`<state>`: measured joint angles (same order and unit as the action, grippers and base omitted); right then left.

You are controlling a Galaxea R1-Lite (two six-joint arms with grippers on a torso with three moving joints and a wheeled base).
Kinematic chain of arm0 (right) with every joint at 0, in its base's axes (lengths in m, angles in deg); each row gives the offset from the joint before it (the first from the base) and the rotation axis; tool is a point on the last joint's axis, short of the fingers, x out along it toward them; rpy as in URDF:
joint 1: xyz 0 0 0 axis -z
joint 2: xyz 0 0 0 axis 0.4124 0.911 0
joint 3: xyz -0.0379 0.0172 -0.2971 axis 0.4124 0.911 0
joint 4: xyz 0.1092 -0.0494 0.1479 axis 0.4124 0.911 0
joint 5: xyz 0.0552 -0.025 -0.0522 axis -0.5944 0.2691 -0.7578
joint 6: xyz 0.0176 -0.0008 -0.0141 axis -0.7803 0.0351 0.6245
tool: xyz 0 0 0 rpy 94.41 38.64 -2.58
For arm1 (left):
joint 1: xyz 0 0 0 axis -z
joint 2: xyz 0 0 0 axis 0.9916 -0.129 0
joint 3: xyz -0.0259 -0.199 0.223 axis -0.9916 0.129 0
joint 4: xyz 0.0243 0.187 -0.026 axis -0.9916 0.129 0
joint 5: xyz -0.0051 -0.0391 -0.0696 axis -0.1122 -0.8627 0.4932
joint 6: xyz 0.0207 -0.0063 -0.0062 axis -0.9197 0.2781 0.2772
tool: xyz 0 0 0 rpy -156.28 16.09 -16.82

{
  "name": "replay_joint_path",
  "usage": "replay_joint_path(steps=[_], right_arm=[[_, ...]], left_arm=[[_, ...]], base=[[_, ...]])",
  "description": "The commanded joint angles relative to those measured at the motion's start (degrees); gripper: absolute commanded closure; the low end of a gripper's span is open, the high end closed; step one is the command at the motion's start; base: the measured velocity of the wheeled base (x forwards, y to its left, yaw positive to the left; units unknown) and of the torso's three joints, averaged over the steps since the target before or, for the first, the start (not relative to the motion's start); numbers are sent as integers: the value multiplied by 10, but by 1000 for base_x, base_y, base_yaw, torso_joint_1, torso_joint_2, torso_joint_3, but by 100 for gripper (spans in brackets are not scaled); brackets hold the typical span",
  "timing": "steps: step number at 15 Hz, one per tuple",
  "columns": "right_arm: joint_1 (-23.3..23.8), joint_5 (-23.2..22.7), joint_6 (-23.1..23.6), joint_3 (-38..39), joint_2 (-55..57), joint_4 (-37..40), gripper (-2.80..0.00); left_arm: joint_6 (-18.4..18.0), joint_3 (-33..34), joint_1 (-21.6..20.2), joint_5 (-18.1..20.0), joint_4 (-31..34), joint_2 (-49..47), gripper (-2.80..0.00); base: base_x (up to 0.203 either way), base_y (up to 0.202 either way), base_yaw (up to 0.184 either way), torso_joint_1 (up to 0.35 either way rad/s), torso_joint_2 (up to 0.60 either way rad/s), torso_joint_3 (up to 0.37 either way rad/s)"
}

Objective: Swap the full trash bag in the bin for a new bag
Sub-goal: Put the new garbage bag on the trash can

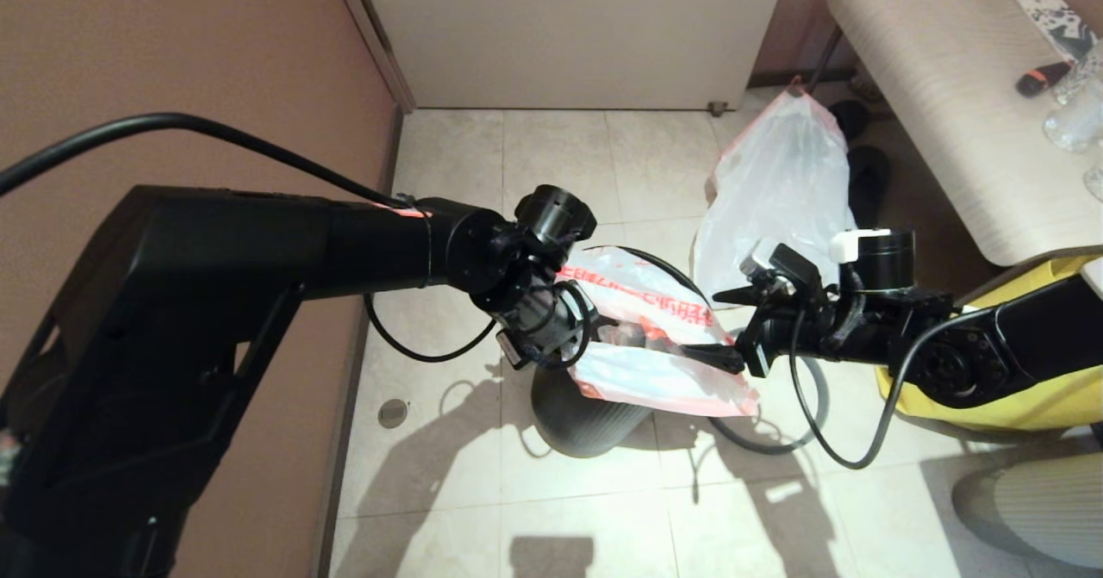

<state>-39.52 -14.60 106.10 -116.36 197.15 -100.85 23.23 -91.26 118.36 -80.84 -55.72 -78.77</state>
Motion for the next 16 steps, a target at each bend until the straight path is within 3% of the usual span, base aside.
replay_joint_path(steps=[1, 7, 10, 13, 16], right_arm=[[-6, 2, 1, 2, 6, -12, -280], [-12, 2, 21, 29, -22, -24, -280], [-15, 12, 29, 34, 2, -79, -280], [-18, 18, 31, 35, 7, -84, -280], [-19, 72, 32, 24, 21, -120, -280]], left_arm=[[4, -1, 0, 0, 2, 8, 0], [4, -1, -4, 0, 2, 11, 0], [4, -1, -2, 1, 5, 26, 0], [8, -12, -1, 16, 28, 40, 0], [14, -17, 4, 22, 45, 43, 0]], base=[[0, 0, 0, 0, 0, 0], [0, 0, 0, 0, 0, 0], [0, 0, 0, 0, 0, 0], [0, 0, 0, 0, 0, 0], [0, 0, 0, 0, 0, 0]])
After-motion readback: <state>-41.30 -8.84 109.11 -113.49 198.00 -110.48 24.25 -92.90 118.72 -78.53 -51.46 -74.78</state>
